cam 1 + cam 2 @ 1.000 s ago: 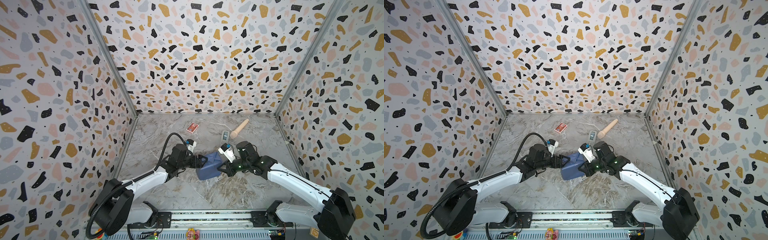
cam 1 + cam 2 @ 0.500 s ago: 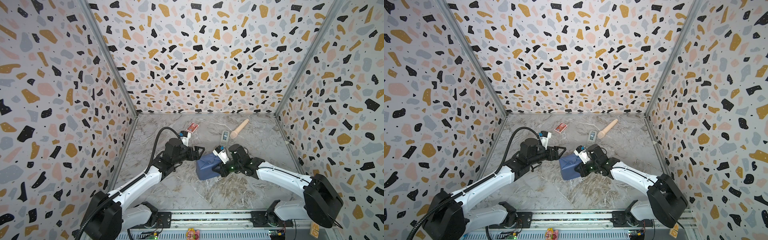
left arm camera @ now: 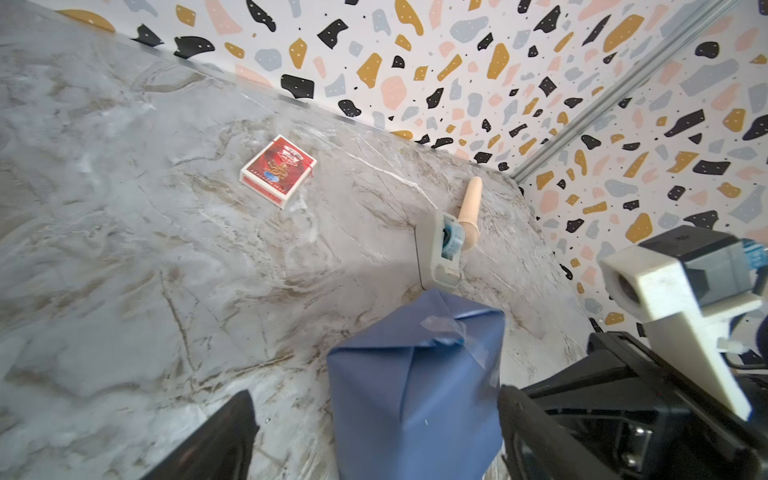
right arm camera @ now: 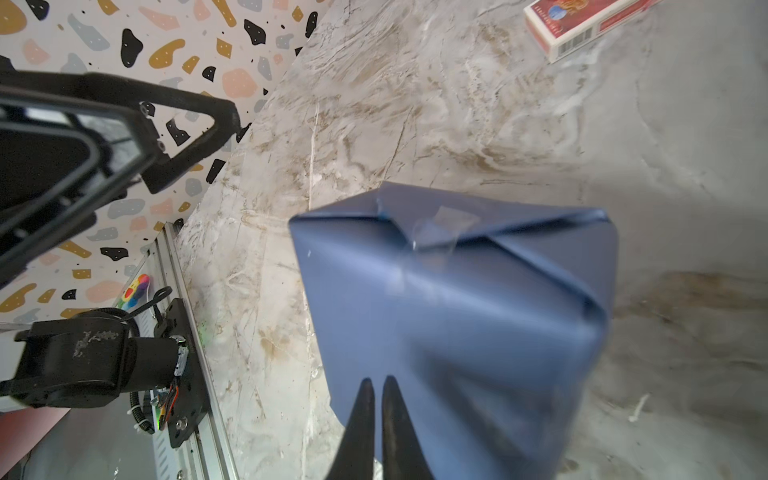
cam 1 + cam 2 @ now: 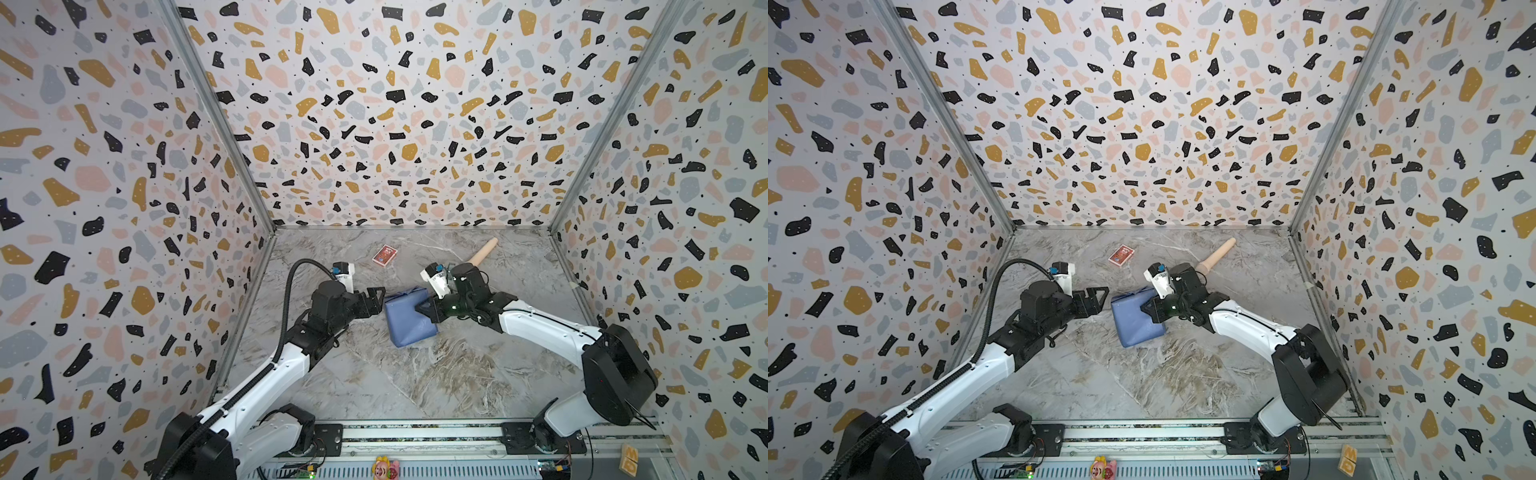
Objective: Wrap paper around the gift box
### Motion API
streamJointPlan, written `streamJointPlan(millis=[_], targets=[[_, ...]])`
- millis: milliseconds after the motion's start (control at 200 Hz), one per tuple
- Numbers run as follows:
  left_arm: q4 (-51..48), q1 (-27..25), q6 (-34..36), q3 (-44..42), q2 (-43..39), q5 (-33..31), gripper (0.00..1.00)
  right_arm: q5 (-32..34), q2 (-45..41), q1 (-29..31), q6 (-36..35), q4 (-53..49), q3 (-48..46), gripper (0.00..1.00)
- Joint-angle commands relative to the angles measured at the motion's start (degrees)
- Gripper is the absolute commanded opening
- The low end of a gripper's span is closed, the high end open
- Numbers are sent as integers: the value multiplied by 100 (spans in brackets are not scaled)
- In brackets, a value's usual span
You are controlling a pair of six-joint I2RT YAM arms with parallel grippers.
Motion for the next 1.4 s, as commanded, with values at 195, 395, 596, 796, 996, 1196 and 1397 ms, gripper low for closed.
streamJointPlan(millis=[195,395,596,796,996,1196,1397], targets=[[1259,81,-814,-165,892,131,90,429,138,-648,870,1009,-242,43],[1689,260,-955,205,2126,296,90,80,1200,-757,1289,1703,180,59],[2451,100,-1197,371,3109,1371,83,-1095,1860,-623,1541,2322,307,62],[2467,78,-1075,-140,2590,1384,86,-1572,848,-546,1695,2482,-862,61],[1784,537,-288,-491,1624,-644,95,846,-817,-1174,699,782,-1551,76],[1897,618,682,-1025,383,-3564,99,5011,-2253,-1591,-419,763,-2251,97],[3491,731,1917,-1817,225,-4699,99,5919,-3251,-2250,-1434,2742,-3738,99]])
